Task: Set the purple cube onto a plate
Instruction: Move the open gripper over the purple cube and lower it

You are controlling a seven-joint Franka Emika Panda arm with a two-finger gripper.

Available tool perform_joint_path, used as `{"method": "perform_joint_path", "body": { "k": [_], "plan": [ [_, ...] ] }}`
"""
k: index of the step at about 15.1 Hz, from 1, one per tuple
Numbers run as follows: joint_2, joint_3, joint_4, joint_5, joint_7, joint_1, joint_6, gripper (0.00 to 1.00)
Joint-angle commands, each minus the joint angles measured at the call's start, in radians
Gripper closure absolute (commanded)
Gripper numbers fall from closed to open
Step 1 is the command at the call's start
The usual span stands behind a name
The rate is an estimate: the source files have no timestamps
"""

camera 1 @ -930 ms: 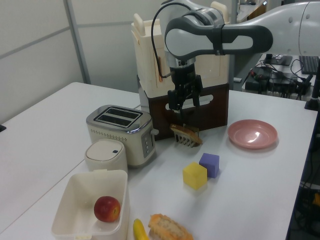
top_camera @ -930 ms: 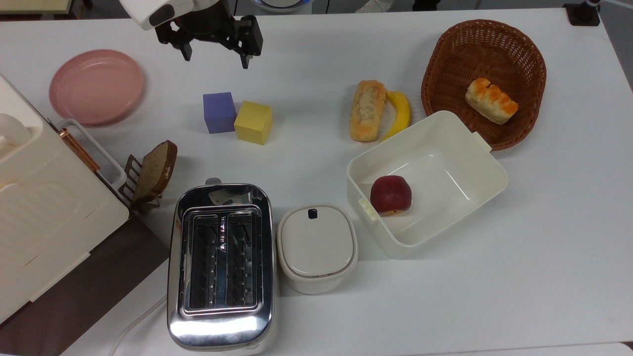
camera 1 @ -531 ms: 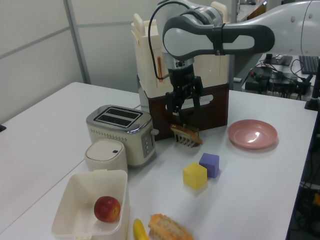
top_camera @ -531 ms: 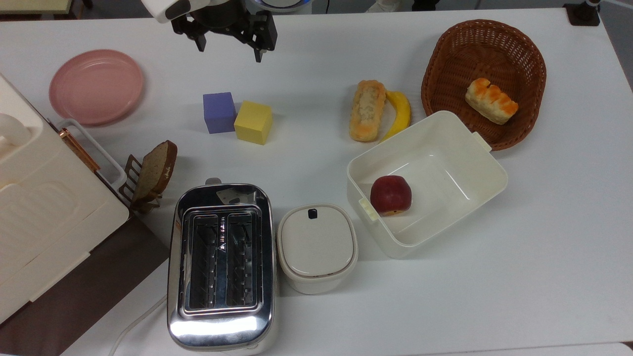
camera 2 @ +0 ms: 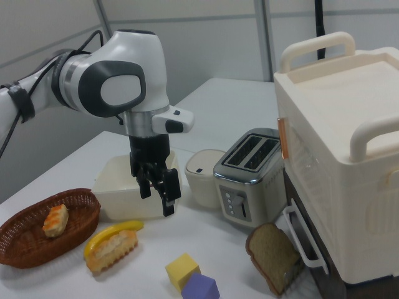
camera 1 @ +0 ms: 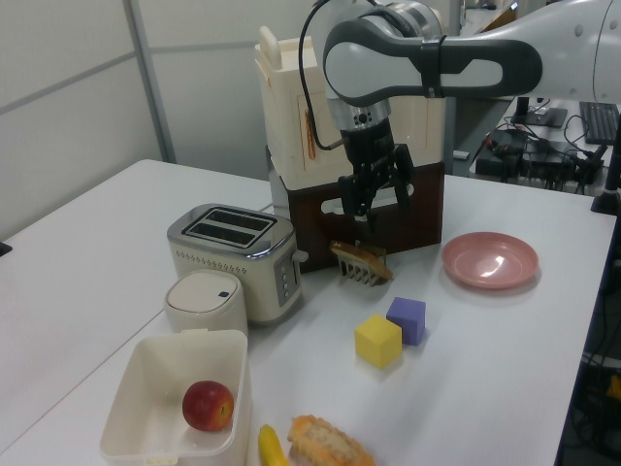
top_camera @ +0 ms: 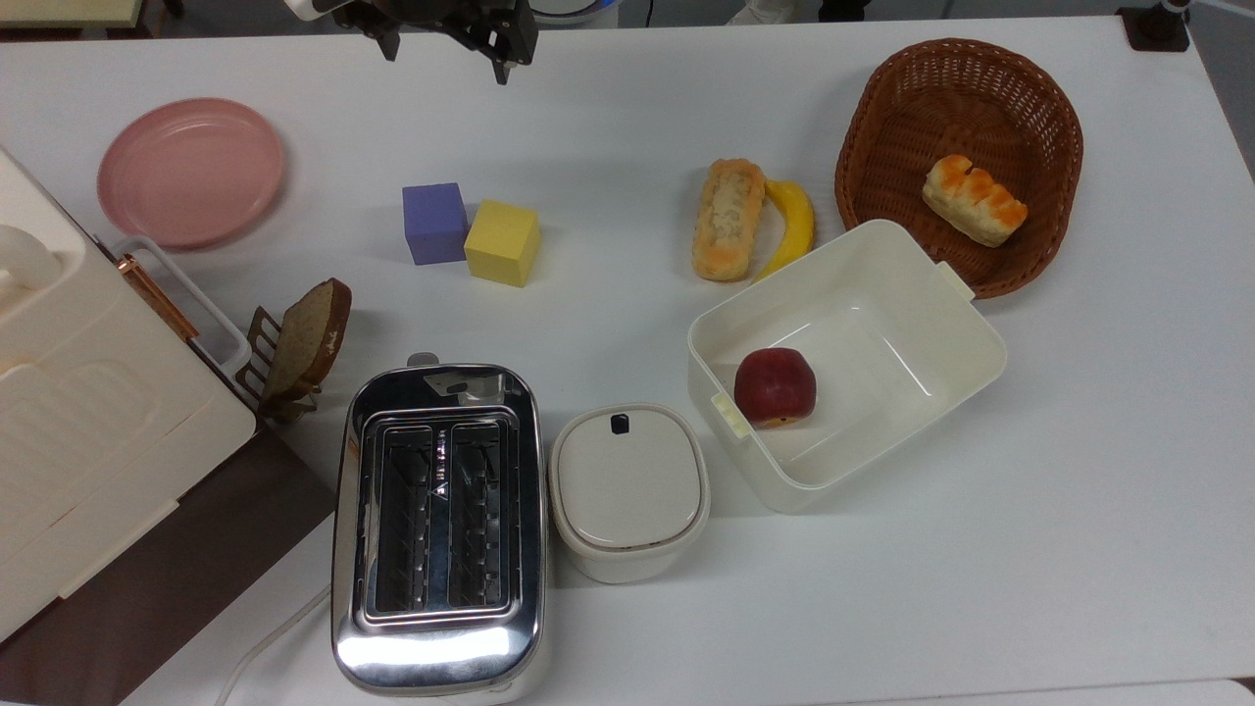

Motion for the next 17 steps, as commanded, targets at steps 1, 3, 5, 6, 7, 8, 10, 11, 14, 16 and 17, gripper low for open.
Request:
{"method": "perform_joint_path", "body": {
  "k": [1, 3, 5, 6, 7, 8, 10, 11, 14, 16, 17],
  "plan": [
    [-0.005, -0.007, -0.046, -0.055, -0.154, -0.004, -0.009, 0.0],
    [0.028, -0.01, -0.054, -0.066, -0.216, -0.014, 0.002, 0.0],
    [0.044, -0.034, -0.063, -0.069, -0.231, -0.034, 0.005, 0.0],
    [0.048, -0.052, -0.071, -0.069, -0.245, -0.034, 0.025, 0.0],
    [0.049, -0.078, -0.092, -0.066, -0.266, -0.034, 0.054, 0.0],
    [0.05, -0.098, -0.118, -0.066, -0.286, -0.034, 0.086, 0.0],
    [0.053, -0.105, -0.182, -0.068, -0.294, -0.034, 0.187, 0.0],
    [0.061, -0.105, -0.221, -0.069, -0.3, -0.034, 0.242, 0.0],
    [0.105, -0.105, -0.302, -0.117, -0.314, -0.033, 0.347, 0.0],
    [0.145, -0.106, -0.324, -0.132, -0.314, -0.036, 0.408, 0.0],
    [0.163, -0.109, -0.328, -0.132, -0.314, -0.039, 0.436, 0.0]
  ]
}}
